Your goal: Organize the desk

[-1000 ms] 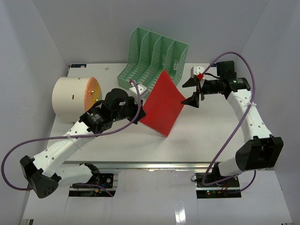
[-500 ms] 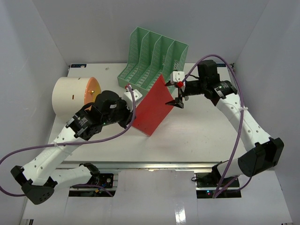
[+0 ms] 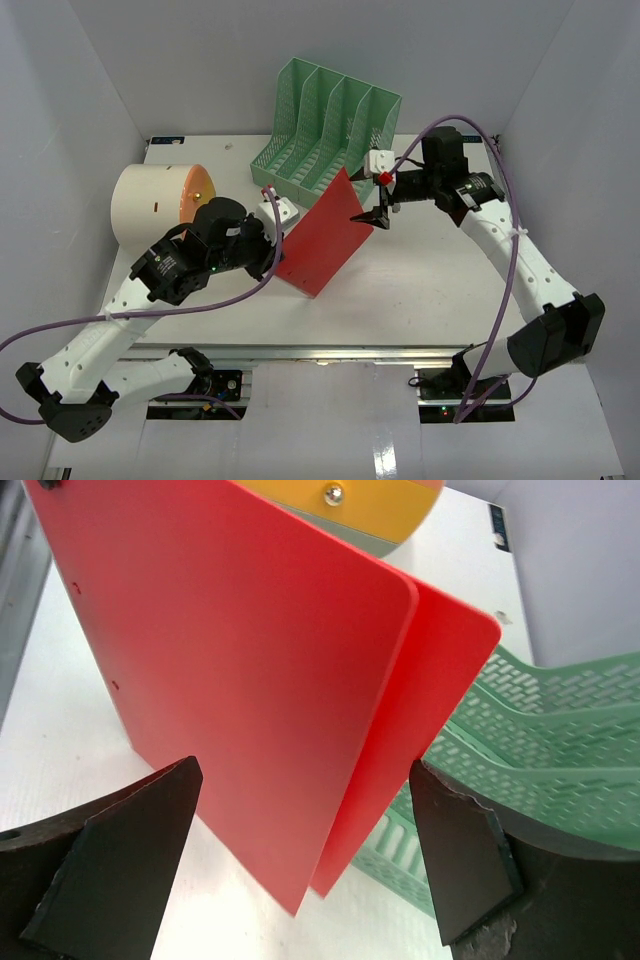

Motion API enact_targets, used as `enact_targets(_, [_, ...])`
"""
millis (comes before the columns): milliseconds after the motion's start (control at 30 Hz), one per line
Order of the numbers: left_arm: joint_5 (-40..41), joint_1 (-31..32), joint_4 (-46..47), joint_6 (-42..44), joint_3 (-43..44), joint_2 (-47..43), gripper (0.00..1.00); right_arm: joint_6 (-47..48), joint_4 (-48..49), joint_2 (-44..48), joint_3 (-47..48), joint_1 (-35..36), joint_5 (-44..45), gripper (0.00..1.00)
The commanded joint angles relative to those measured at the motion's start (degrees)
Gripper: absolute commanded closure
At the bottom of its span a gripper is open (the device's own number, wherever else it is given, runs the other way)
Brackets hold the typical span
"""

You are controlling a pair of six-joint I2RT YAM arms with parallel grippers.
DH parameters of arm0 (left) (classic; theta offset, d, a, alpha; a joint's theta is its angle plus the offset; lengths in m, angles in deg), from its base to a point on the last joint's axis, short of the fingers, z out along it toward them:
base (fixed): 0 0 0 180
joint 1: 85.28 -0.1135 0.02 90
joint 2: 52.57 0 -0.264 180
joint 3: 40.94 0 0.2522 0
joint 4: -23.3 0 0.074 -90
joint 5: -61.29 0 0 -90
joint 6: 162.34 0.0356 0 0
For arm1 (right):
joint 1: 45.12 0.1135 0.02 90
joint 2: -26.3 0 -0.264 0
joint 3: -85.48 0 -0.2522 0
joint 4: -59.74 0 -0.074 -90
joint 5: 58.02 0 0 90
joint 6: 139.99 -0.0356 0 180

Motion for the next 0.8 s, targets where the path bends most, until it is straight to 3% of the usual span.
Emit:
enact_targets(0, [-4.5, 0.0, 3.2, 1.8, 2.5, -2.7, 1.0, -1.5, 0.3, -4.4, 3.6, 0.6, -6.9, 0.09])
enact_targets(267, [-4.6, 0.0, 4.6, 2.2, 1.4, -2.9, 1.0, -0.6, 0.1, -5.1, 3.8, 2.1, -6.5, 0.06])
enact_targets(433, [-3.6, 0.0, 4.4, 2.4, 1.1, -3.9, 1.0, 0.9, 0.2, -3.5, 2.1, 1.9, -1.3, 0.05])
enact_targets(767, [-3.5, 0.0, 3.2, 1.1, -0.5, -7.5, 1.0, -0.9, 1.2, -1.3, 1.1, -4.3, -2.8, 0.1])
